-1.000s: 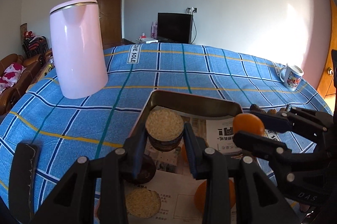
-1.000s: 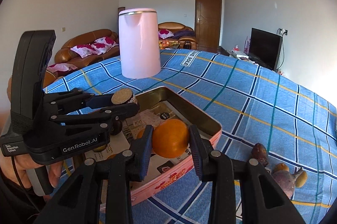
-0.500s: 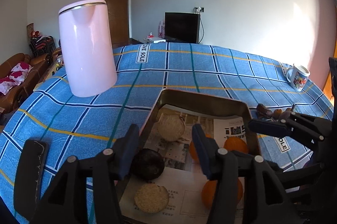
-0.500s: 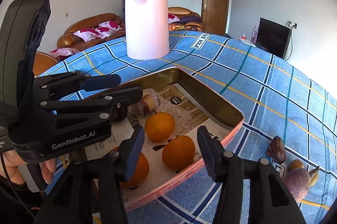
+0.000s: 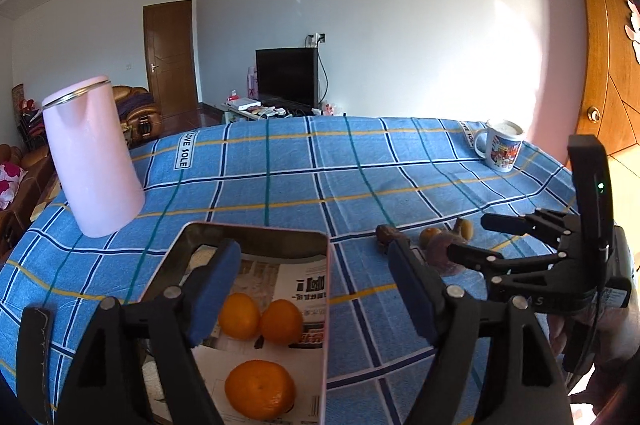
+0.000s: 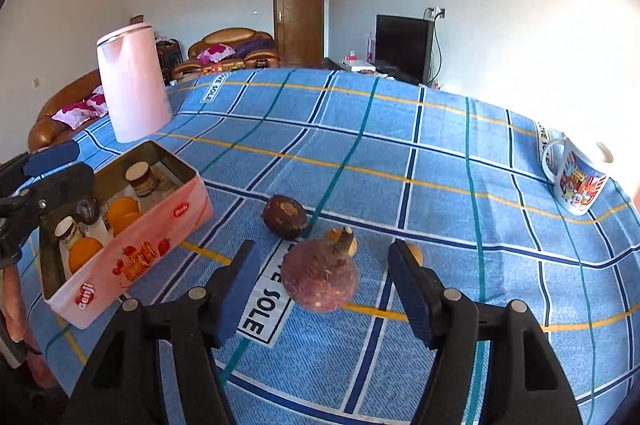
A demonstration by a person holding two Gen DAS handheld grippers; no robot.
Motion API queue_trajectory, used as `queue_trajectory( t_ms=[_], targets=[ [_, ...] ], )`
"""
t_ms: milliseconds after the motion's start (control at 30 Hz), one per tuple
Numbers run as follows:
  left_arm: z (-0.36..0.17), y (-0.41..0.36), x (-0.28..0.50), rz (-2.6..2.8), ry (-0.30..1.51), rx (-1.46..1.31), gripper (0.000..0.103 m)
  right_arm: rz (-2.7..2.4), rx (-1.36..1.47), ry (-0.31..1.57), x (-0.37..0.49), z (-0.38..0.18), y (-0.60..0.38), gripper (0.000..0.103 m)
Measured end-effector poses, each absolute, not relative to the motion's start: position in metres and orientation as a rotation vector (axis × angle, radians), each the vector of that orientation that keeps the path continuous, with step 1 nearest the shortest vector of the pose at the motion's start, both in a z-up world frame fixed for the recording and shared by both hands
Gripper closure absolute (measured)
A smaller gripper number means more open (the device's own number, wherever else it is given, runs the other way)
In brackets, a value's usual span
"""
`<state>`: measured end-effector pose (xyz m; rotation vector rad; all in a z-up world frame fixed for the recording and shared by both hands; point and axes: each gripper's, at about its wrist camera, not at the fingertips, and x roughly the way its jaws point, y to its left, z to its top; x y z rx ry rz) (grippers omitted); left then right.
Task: Organize fruits
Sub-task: 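Reach right tool toward the purple taro bulb while left tool approaches a mangosteen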
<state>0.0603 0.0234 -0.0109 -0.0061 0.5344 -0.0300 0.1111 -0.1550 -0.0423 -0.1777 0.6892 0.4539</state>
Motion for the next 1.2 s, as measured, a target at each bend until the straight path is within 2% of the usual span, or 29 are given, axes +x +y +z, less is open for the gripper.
queue_trajectory(
  t_ms=[267, 333, 367, 400, 700, 1067, 1133, 1200],
  targets=[
    [-0.010, -0.004, 0.082, -0.049, 0.545, 0.046, 0.024, 0.494, -0.082, 0.795, 0.136, -0.066, -0.156, 0.035],
    [-0.015, -0.008, 0.089, -0.047, 0.561, 0.047, 0.024, 0.503, -0.079, 0.839, 0.142, -0.073, -0.154, 0.040],
    [-0.018, -0.009, 0.092, -0.050, 0.568, 0.043, 0.024, 0.513, -0.065, 0.851, 0.145, -0.074, -0.155, 0.048],
    [-0.020, -0.010, 0.094, -0.051, 0.575, 0.039, 0.024, 0.522, -0.052, 0.849, 0.146, -0.074, -0.157, 0.049],
    [-0.040, -0.037, 0.116, -0.060, 0.624, 0.086, 0.024, 0.381, -0.037, 0.706, 0.141, -0.055, -0.194, 0.050],
    [-0.067, -0.070, 0.163, -0.087, 0.742, 0.125, 0.025, 0.317, 0.059, 0.696, 0.152, -0.054, -0.241, 0.050],
    [-0.073, -0.072, 0.170, -0.092, 0.773, 0.115, 0.027, 0.311, 0.085, 0.697, 0.153, -0.054, -0.247, 0.050],
    [-0.077, -0.072, 0.177, -0.103, 0.806, 0.090, 0.035, 0.314, 0.092, 0.707, 0.154, -0.055, -0.248, 0.050]
  ],
)
